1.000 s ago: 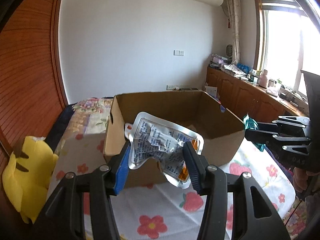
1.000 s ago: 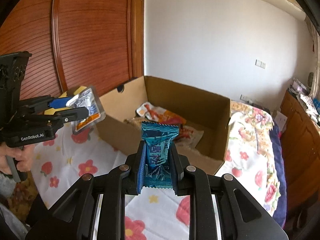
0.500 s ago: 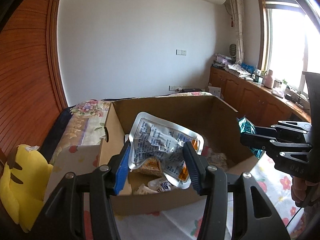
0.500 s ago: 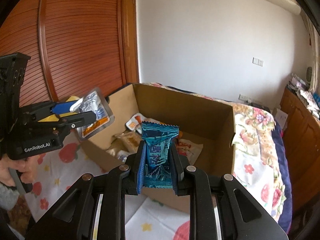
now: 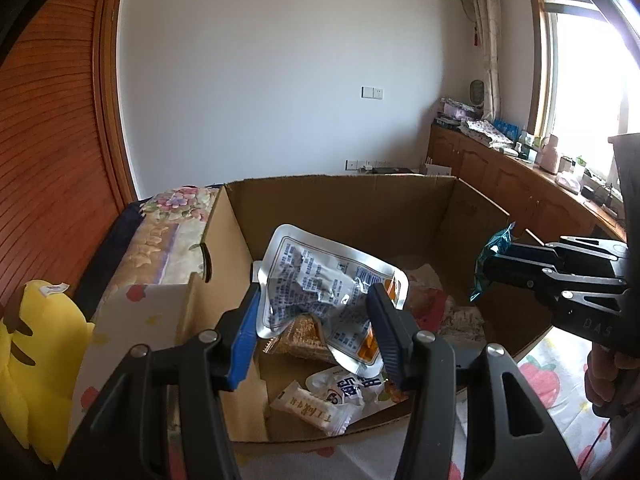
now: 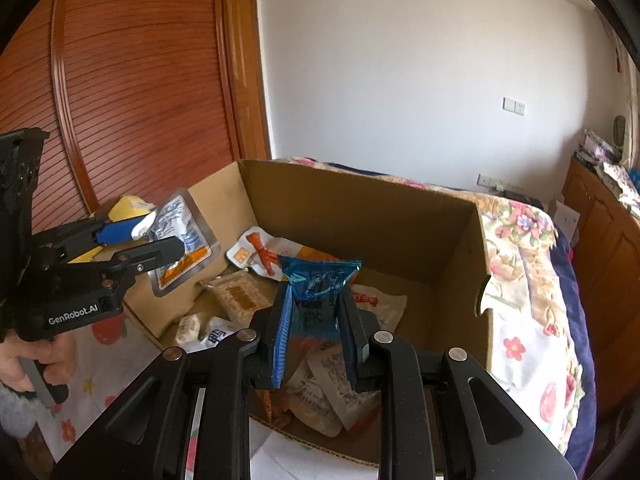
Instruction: Organize snacks
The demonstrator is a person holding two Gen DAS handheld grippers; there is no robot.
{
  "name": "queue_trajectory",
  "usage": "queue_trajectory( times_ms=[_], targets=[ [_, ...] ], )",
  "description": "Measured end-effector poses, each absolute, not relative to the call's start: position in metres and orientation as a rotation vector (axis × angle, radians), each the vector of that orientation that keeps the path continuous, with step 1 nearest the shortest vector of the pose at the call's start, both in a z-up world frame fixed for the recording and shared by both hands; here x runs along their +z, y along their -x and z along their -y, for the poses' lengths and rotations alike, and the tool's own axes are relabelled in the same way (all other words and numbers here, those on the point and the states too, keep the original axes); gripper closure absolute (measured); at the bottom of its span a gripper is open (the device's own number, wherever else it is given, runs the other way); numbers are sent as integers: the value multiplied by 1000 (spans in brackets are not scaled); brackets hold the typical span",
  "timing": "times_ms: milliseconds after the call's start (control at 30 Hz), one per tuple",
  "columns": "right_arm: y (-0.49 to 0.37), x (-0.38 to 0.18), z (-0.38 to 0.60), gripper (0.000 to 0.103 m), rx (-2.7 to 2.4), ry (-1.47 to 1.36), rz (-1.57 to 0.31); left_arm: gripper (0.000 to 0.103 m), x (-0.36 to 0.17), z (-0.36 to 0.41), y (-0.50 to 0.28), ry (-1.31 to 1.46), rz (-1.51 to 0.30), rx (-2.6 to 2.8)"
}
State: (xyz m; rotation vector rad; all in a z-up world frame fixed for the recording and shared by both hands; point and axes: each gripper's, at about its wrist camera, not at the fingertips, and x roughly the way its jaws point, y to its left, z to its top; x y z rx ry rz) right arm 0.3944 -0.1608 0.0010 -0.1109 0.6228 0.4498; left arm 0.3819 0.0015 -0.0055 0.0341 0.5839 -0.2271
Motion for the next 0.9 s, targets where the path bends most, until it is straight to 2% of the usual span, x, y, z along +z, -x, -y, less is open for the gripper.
queue_trajectory(
  times_ms=[200, 300, 400, 600, 900],
  targets=[
    [-398, -4, 161, 80, 442, 113, -638, 44, -7, 0, -386, -39, -587, -216],
    [-400, -5, 159, 63, 439, 113, -647, 41, -5, 0, -384, -41, -581, -212],
    [-399, -5, 160, 59, 428, 120, -650, 40, -2, -2, -381, -38, -578, -208],
    [-383, 7, 165, 59, 421, 107, -636, 40, 16, -3, -353, -49, -548, -196],
    [-312, 42, 177, 59, 383, 94, -581, 40, 43, -3, -286, -69, -512, -179]
  ],
)
